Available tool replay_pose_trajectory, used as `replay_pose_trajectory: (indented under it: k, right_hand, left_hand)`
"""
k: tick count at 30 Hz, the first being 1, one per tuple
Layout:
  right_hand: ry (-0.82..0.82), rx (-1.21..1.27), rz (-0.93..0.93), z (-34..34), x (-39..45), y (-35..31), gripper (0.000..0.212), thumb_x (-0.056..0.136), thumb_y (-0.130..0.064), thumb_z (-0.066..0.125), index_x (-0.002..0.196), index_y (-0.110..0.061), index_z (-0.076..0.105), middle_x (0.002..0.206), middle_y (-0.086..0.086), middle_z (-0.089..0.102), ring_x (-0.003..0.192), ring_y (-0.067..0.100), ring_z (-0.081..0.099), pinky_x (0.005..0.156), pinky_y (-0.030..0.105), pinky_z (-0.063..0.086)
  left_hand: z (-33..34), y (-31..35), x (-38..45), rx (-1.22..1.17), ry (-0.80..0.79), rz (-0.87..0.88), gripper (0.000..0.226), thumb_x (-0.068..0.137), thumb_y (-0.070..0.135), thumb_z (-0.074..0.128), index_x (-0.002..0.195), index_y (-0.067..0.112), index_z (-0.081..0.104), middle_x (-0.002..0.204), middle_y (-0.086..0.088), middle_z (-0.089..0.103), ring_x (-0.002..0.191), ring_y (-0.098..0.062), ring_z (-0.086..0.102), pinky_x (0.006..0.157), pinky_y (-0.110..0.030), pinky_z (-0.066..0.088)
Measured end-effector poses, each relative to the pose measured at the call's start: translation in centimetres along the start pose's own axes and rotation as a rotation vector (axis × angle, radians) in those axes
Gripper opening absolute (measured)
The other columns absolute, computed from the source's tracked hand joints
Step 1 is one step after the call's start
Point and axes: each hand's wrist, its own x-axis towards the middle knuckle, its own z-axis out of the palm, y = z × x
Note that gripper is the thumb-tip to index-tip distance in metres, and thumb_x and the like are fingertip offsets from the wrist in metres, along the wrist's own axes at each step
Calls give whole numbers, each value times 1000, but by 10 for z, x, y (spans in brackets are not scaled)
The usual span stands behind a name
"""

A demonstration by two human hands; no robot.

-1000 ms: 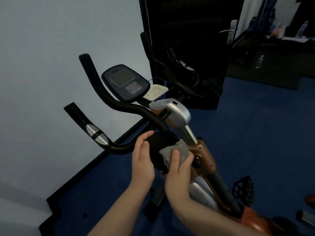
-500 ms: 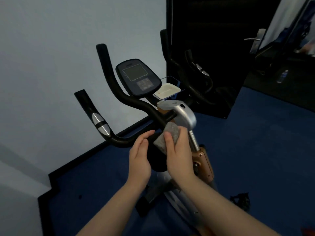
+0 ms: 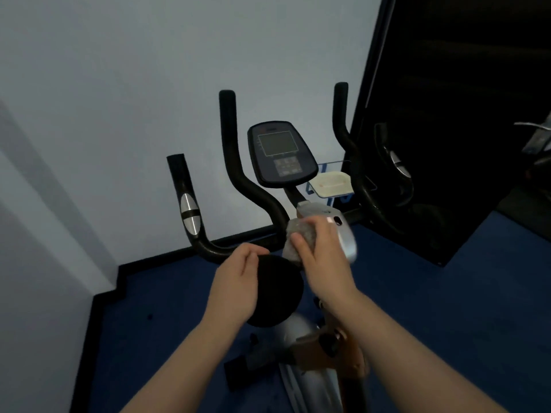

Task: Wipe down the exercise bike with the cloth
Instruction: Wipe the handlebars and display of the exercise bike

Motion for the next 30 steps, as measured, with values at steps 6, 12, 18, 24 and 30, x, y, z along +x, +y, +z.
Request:
replay_pose_trajectory:
  k: [6, 12, 18, 24, 30]
  right_hand:
    - [-147, 55, -75, -3, -2, 19, 15, 99, -37, 48, 108, -25, 51, 104, 0, 57, 95, 14, 58, 83, 44, 52]
    - [-167, -180, -219, -7, 29, 19, 18, 98, -35, 50, 114, -27, 52, 110, -4, 56, 101, 14, 50, 87, 34, 39]
    - [2, -419, -458, -40, 47, 41, 29, 95, -33, 57, 123, -30, 57, 121, -10, 59, 122, 10, 48, 110, 35, 21]
    - [-151, -540, -566, -33, 56, 47, 28, 99, -27, 51, 127, -26, 58, 127, -7, 60, 133, 10, 43, 121, 40, -6]
    - [-216, -572, -566, -35, 69, 40, 27, 102, -31, 43, 122, -27, 60, 123, -9, 61, 128, 7, 46, 118, 32, -16]
  left_hand:
    - [4, -7, -4, -31, 165, -20, 33, 104, 23, 40, 89, 35, 67, 91, 14, 67, 84, 10, 58, 63, -3, 39]
    - [7, 1, -13, 142, 245, -21, 20, 101, 31, 48, 90, 40, 63, 87, 20, 66, 85, 9, 58, 66, -17, 44]
    - [14, 27, -6, 749, 187, 158, 35, 100, 44, 36, 86, 23, 60, 76, 9, 57, 77, -13, 56, 68, -35, 46]
    - [43, 35, 3, 767, 162, 226, 37, 103, 38, 35, 73, 25, 52, 69, 9, 58, 67, -14, 57, 66, -33, 42]
    - [49, 31, 0, 830, 350, 427, 27, 89, 10, 69, 69, 23, 56, 51, 10, 47, 42, -14, 47, 45, -42, 47]
